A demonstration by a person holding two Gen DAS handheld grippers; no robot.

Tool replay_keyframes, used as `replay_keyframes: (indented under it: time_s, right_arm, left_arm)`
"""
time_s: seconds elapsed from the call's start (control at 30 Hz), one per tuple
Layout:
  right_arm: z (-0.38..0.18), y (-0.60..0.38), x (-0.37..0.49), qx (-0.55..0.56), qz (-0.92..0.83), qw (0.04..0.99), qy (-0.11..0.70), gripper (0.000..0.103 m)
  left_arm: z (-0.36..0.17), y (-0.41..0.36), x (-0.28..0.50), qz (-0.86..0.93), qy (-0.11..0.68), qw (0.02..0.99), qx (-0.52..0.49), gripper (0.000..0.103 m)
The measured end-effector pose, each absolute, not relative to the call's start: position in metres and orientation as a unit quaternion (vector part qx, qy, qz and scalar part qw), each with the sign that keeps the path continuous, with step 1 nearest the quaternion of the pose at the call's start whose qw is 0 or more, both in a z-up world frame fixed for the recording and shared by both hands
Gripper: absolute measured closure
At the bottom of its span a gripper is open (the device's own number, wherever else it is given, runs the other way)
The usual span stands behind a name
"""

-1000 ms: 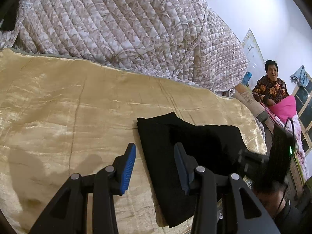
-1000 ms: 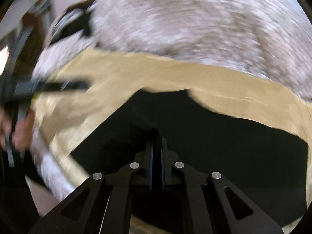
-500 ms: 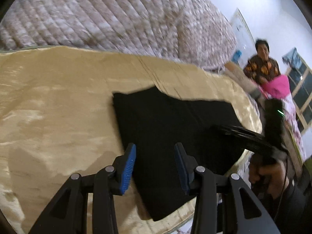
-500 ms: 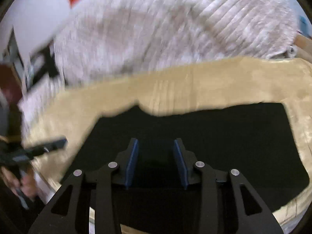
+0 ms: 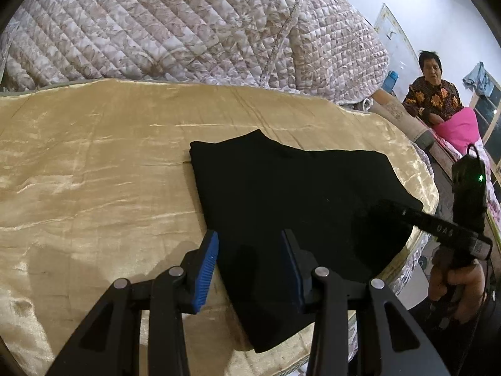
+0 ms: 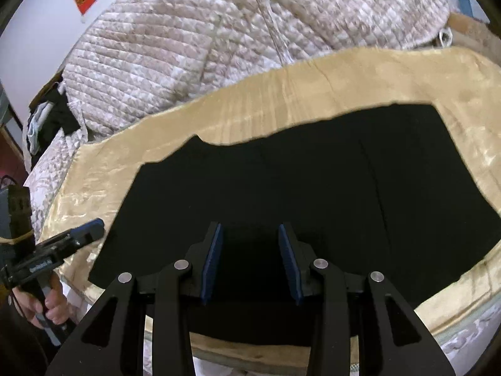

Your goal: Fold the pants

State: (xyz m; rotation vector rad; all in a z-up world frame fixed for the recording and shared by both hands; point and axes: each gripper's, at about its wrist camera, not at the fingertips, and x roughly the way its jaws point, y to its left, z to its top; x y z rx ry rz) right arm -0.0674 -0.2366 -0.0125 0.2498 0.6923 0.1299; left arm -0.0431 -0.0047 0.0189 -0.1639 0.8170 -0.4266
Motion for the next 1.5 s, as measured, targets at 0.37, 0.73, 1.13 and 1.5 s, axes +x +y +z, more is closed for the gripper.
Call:
replay_keyframes:
  time_s: [0.37,0.73,1.13,1.5]
  right_arm:
    - [-0.021,-0.182,-0.070,0.026,0.118,0.932,0.341,0.065]
    - [-0.025,-0.193,-0.070,0.004,0.029,0.946,0.323,0.065]
    - [-0.034,-0.173,-0.060,-0.039,0.032,0.944,0.325,0.065]
    - [-0.035,-0.178,-0.087,-0.049,0.038,0.941,0.332,0.064]
  left_arm:
    - [0.021,-0.022,-0.048,-0.180,0.378,0.907,-0.042,0.064]
    - [0.008,-0.048,-0.056,-0.179,0.387,0.905,0.005,0.064]
    - [0.005,-0.053,-0.053,-0.176,0.382,0.907,0.016,0.064]
    - [0.008,-0.053,-0.071,-0.183,0.375,0.909,0.016,0.064]
